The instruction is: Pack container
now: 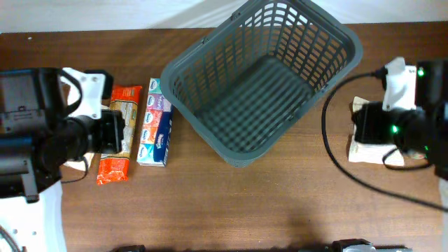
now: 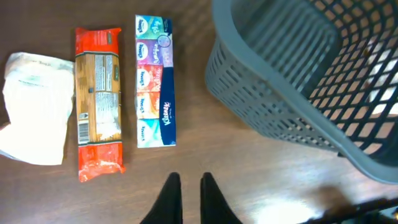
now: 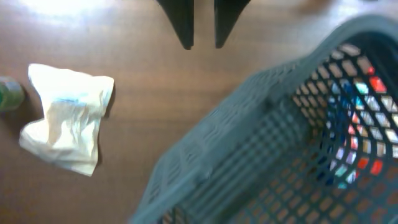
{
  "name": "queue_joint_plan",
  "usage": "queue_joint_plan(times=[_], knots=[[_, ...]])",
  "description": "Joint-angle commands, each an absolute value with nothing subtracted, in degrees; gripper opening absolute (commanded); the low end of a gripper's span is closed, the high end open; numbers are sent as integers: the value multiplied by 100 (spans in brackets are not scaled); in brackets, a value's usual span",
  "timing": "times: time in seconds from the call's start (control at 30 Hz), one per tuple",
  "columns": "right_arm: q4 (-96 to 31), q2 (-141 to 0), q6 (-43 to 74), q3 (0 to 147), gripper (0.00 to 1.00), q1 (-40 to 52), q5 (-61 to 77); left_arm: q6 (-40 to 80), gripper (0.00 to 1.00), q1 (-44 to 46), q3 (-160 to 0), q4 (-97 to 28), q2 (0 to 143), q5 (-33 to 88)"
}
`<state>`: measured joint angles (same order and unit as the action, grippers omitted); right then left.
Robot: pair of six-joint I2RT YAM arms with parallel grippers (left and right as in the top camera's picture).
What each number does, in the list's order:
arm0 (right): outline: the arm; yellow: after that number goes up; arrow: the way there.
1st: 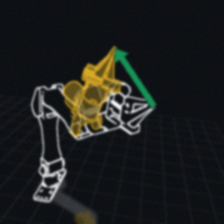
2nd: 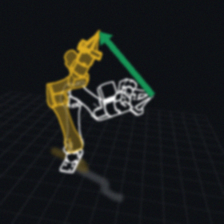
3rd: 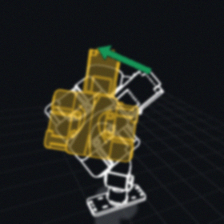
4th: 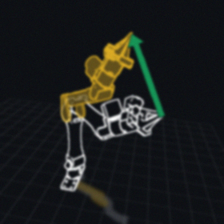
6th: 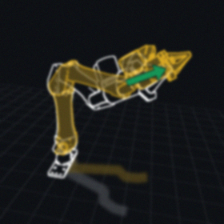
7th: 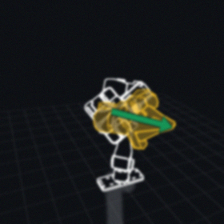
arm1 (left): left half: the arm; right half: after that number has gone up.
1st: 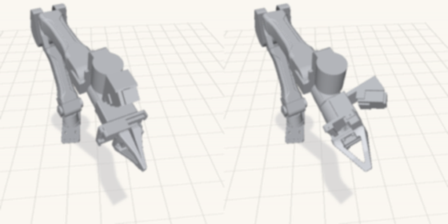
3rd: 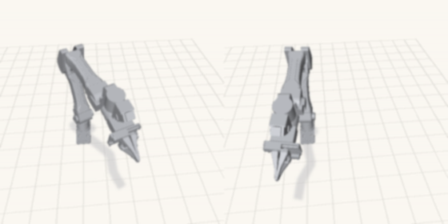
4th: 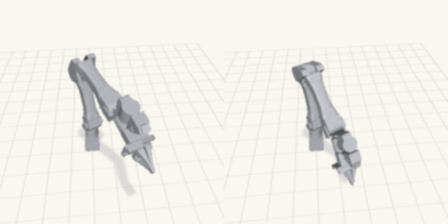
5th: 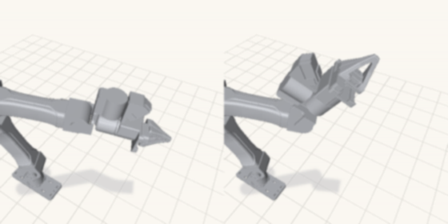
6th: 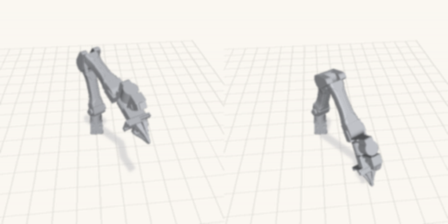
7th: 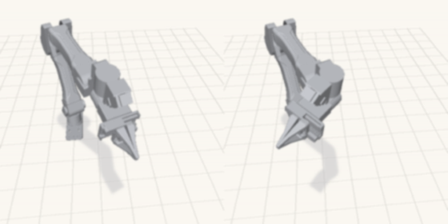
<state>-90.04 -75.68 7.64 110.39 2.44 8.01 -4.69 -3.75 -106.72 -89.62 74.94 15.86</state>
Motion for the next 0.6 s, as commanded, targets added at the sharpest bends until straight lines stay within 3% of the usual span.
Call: queue_joint_plan(times=[0.0,0.13,0.3,0.57], knots=[[-8621,-7758,1055,11133,4,222,834,-395,2,364,-10768,-8993,7459,1341],[-8086,-7959,1299,11133,4,222,834,-51,2,1846,-10768,-8995,7435,727],[-8025,-8460,1450,11133,4,222,840,115,2,4333,-10768,-8897,7505,-336],[-7559,-9102,1446,11133,4,217,1470,215,2,5892,-10768,-8534,8307,-718]])
